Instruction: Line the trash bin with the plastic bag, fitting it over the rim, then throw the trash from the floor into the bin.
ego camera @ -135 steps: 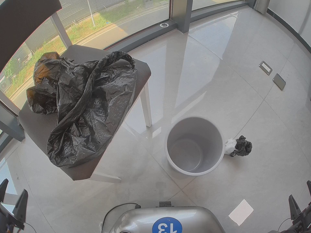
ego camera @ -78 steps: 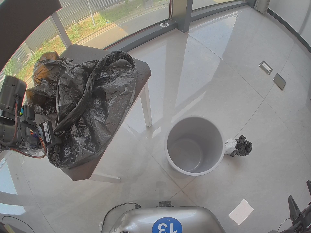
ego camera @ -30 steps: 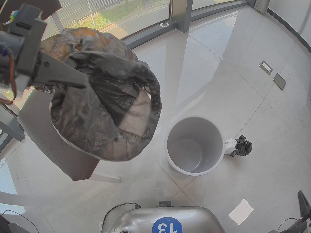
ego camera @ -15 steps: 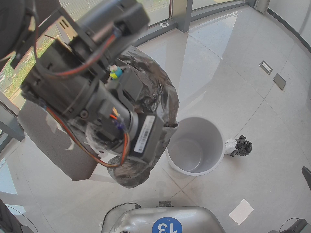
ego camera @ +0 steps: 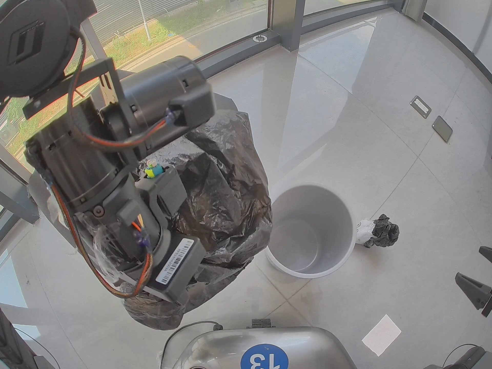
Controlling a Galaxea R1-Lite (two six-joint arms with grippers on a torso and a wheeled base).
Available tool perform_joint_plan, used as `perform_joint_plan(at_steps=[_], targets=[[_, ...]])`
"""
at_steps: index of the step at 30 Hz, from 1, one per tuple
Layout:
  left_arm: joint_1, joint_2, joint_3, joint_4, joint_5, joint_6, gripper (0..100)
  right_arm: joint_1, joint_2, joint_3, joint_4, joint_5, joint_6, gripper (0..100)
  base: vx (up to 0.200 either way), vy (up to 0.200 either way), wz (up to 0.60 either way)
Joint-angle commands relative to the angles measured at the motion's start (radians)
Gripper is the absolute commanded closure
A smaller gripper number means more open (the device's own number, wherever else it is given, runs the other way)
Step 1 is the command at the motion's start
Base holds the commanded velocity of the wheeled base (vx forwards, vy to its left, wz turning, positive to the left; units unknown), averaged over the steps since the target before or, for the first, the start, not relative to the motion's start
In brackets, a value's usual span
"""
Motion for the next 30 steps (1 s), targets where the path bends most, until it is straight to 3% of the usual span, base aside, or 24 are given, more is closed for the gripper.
perform_joint_plan(at_steps=[1, 6, 9, 10, 12, 13, 14, 15, 21, 26, 30], targets=[[-0.006, -0.017, 0.001, 0.015, -0.003, 0.001, 100, 0.002, -0.026, 0.032, 0.011, 0.002, -0.024, 0, 0.000, 0.000, 0.00], [-0.059, -0.141, 0.001, -0.005, -0.004, 0.012, 100, 0.034, -0.096, 0.055, 0.079, -0.005, -0.047, 0, 0.000, 0.000, 0.00], [-0.059, -0.250, 0.001, -0.147, -0.006, 0.034, 100, 0.034, -0.135, 0.055, 0.129, -0.005, -0.047, 0, 0.000, 0.000, 0.00], [-0.053, -0.369, 0.134, -0.342, -0.009, 0.078, 100, 0.036, -0.168, 0.057, 0.165, -0.005, -0.049, 0, 0.000, 0.000, 0.00], [-0.052, -0.475, 0.433, -0.603, -0.007, 0.112, 100, 0.036, -0.199, 0.059, 0.200, -0.005, -0.049, 0, 0.000, 0.000, 0.00], [-0.050, -0.510, 0.536, -0.755, -0.006, 0.106, 100, 0.034, -0.211, 0.057, 0.215, -0.005, -0.049, 0, 0.000, 0.000, 0.00], [-0.050, -0.510, 0.536, -0.755, -0.006, 0.106, 100, 0.034, -0.211, 0.057, 0.215, -0.005, -0.049, 0, 0.000, 0.000, 0.00], [-0.050, -0.523, 0.637, -0.931, -0.006, 0.072, 100, 0.034, -0.228, 0.057, 0.237, -0.010, -0.049, 0, 0.000, 0.000, 0.00], [-0.049, -0.510, 0.602, -0.951, -0.010, 0.057, 100, 0.033, -0.219, 0.057, 0.234, -0.010, -0.049, 0, 0.000, 0.000, 0.00], [-0.053, -0.472, 0.447, -0.953, -0.016, -0.031, 100, 0.034, -0.168, 0.072, 0.208, -0.012, -0.061, 0, 0.000, 0.000, 0.00], [-0.069, -0.448, 0.364, -0.951, -0.023, -0.038, 100, 0.034, -0.096, 0.042, 0.197, -0.013, -0.077, 0, 0.000, 0.000, 0.00]])
